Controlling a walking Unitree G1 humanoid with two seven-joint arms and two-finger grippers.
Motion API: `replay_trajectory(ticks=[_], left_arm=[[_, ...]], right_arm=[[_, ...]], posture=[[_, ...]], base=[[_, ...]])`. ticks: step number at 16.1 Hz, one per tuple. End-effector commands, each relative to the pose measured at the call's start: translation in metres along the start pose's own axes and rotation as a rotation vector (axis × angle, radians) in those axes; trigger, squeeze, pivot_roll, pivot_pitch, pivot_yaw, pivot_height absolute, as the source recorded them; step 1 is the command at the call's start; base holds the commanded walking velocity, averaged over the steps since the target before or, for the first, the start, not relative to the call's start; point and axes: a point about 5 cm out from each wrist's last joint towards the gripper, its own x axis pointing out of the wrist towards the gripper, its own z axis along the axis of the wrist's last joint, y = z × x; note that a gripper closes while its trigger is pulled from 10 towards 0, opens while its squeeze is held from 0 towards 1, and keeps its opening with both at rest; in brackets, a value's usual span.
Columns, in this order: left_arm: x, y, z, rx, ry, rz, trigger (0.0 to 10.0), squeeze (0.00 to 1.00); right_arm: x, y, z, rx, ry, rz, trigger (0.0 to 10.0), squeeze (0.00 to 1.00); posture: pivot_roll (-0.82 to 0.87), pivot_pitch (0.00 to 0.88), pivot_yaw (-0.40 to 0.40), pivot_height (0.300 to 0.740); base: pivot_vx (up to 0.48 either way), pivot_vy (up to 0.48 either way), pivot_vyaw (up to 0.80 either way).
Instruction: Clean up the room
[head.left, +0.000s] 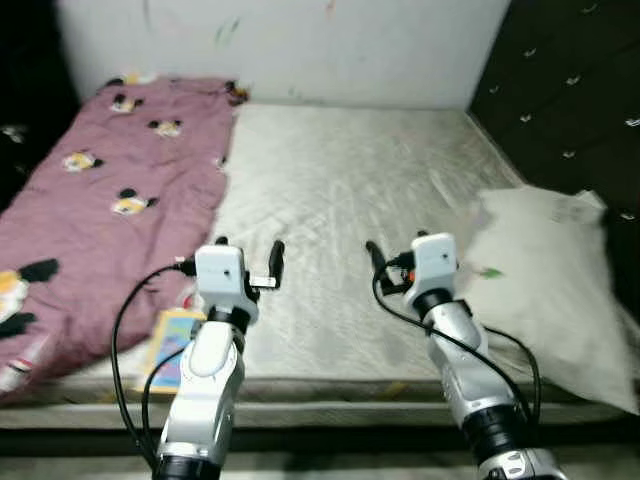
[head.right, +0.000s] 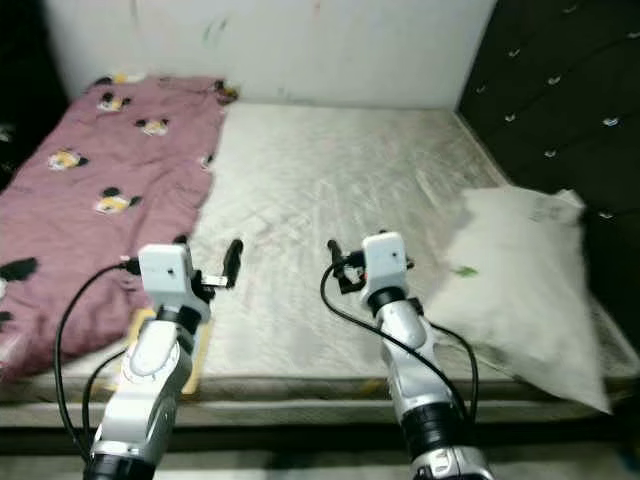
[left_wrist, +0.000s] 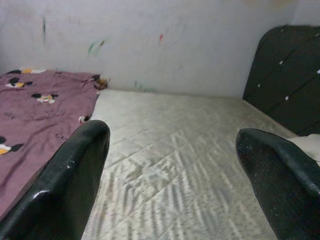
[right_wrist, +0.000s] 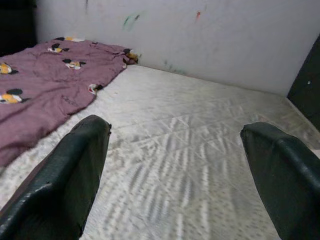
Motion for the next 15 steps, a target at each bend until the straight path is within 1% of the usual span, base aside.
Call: replay_trajectory(ticks=[1, 3, 9, 13, 15], left_arm=[[-0.0009, 0.0059, 0.0003, 0.01, 0.0, 0.015, 10.0, 0.0], [-0.0007, 0.0058, -0.0001, -0.009, -0.001, 0.015, 10.0, 0.0], [-0.0008, 0.0059, 0.0004, -0.016, -0.011, 0.013, 10.0, 0.0], [-0.0021, 0.0015, 0.0023, -0.009, -0.031, -0.037, 10.0, 0.0], [-0.0026, 0.0011, 0.0021, -0.01, -0.033, -0.046, 10.0, 0.0]], right_arm=[[0.0034, 0.0088, 0.0041, 0.009, -0.015, 0.023, 10.0, 0.0], [0.0034, 0.0091, 0.0039, 0.009, -0.014, 0.024, 10.0, 0.0], [0.0032, 0.0103, 0.0031, -0.003, -0.015, 0.033, 10.0, 0.0], [0.0034, 0.01, 0.0028, -0.001, -0.015, 0.034, 10.0, 0.0], [0.0034, 0.0099, 0.0022, 0.001, -0.012, 0.034, 10.0, 0.0]], posture=[[-0.08, 0.017, -0.044, 0.74], [-0.08, 0.017, -0.044, 0.74], [-0.08, 0.018, -0.044, 0.74], [-0.08, 0.017, -0.044, 0.74], [-0.08, 0.016, -0.045, 0.74]], base=[[0.0, -0.322, 0.0], [0.0, 0.0, 0.0], [0.0, 0.0, 0.0], [0.0, 0.0, 0.0], [0.375, 0.0, 0.0]])
